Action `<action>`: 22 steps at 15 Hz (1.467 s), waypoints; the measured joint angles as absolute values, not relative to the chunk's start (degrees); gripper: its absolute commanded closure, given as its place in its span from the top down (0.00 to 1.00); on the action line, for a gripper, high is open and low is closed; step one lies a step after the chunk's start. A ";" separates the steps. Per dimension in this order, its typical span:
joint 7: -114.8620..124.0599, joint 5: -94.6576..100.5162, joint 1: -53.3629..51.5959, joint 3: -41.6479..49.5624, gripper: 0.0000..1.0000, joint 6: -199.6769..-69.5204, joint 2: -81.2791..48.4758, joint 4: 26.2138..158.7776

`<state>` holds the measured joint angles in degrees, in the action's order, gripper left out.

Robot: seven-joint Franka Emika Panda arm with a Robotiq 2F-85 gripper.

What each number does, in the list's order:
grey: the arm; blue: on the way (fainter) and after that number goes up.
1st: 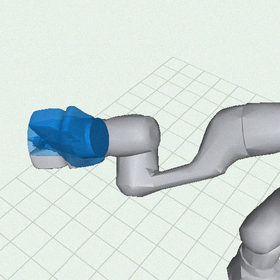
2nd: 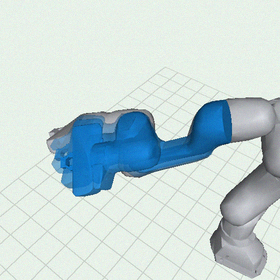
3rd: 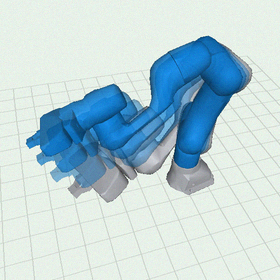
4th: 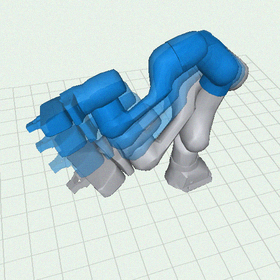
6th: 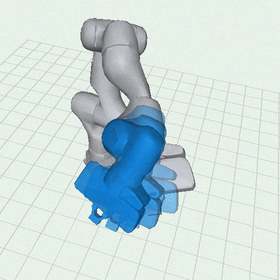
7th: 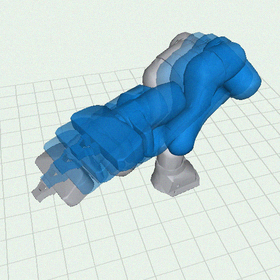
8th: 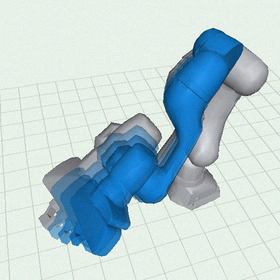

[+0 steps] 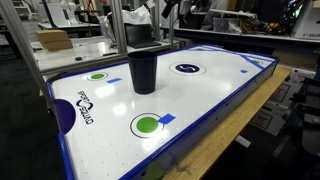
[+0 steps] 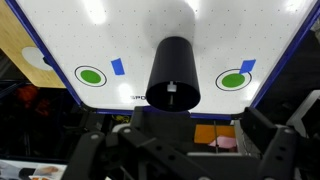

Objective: Take the marker from the cup and put it on the table

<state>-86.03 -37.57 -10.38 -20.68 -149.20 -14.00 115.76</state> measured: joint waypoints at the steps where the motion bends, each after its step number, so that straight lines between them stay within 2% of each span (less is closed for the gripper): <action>1: -86.05 -37.57 -10.44 -20.87 1.00 -149.41 -14.70 115.61; 20: -85.90 -37.97 -10.43 -21.38 1.00 -151.89 -18.00 115.13; 21: -85.90 -38.06 -10.34 -21.54 0.99 -152.53 -18.44 115.04; 22: -85.90 -38.09 -10.28 -21.71 0.84 -153.23 -18.92 115.00</action>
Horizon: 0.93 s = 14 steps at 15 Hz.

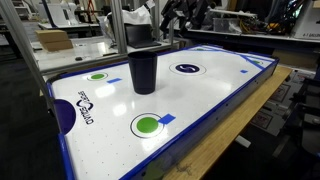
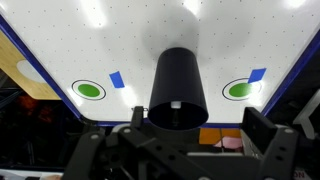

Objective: Take the marker from the cup and put it on the table

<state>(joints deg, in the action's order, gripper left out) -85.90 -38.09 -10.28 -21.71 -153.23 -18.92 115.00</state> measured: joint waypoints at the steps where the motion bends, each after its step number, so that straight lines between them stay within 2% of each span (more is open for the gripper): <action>1: -85.90 -38.13 -10.24 -21.98 0.74 -153.78 -19.30 114.92; 3: -85.91 -38.17 -10.15 -22.77 0.65 -154.93 -20.09 114.64; 8: -85.90 -38.16 -10.16 -25.68 0.30 -156.08 -20.81 113.47; 11: -85.90 -38.10 -10.16 -26.61 0.25 -156.08 -21.33 112.30; 13: -85.94 -38.06 -10.16 -26.68 0.27 -156.08 -22.38 111.45; 14: -85.94 -38.03 -10.13 -26.69 0.32 -156.08 -23.10 110.92</action>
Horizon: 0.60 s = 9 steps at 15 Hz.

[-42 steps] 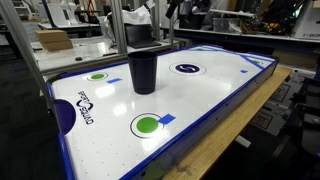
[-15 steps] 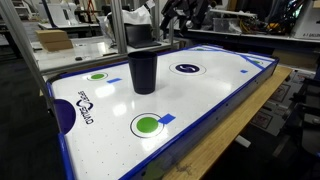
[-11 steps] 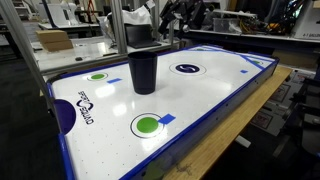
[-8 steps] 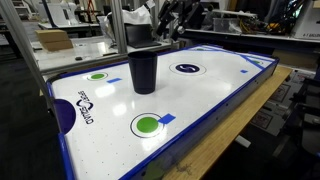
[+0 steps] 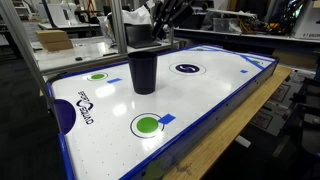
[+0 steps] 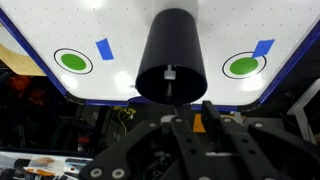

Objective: Take the marker from the cup and put it on the table

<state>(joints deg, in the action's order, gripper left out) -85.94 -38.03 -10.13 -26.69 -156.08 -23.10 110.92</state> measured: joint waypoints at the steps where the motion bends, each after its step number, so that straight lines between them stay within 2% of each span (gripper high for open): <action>1: -85.97 -38.02 -10.10 -26.69 0.32 -156.08 -23.92 110.37; 2: -85.98 -38.02 -10.10 -26.71 0.41 -156.08 -24.71 109.77; 3: -85.98 -38.01 -10.09 -26.73 0.36 -156.08 -25.37 109.28; 5: -85.98 -38.01 -10.08 -26.83 0.35 -156.08 -26.40 108.35; 6: -85.98 -38.01 -10.08 -26.86 0.28 -156.08 -26.70 108.01; 7: -85.98 -38.01 -10.06 -26.96 0.28 -156.08 -26.91 107.76; 9: -85.98 -38.01 -9.97 -27.27 0.17 -156.07 -27.44 107.14</action>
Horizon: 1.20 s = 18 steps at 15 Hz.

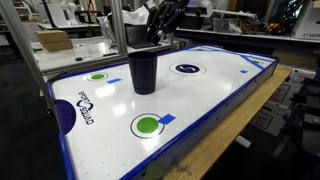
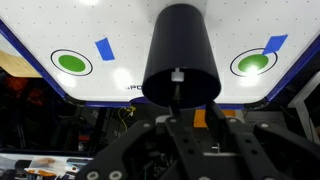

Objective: Take the marker from the cup and put it on the table

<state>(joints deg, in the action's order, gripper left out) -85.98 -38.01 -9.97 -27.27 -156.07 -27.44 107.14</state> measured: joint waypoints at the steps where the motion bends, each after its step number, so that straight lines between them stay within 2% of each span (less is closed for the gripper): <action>1: -85.98 -38.01 -9.88 -27.46 0.17 -156.06 -27.63 106.95; 3: -85.98 -38.01 -9.71 -27.79 0.23 -155.99 -27.73 106.78; 5: -85.98 -38.01 -9.41 -28.22 0.37 -155.94 -27.75 106.75; 6: -85.98 -38.01 -9.26 -28.41 0.37 -155.91 -27.76 106.74; 10: -85.98 -38.02 -8.68 -29.08 0.22 -155.70 -27.81 106.74; 11: -85.98 -38.02 -8.57 -29.17 0.22 -155.58 -27.81 106.74; 12: -85.98 -38.02 -8.48 -29.26 0.17 -155.38 -27.81 106.74; 15: -85.96 -38.03 -8.35 -29.34 0.36 -154.96 -27.82 106.74; 17: -85.90 -38.04 -8.35 -29.34 0.42 -154.82 -27.82 106.74; 18: -85.87 -38.05 -8.35 -29.34 0.54 -154.81 -27.82 106.74</action>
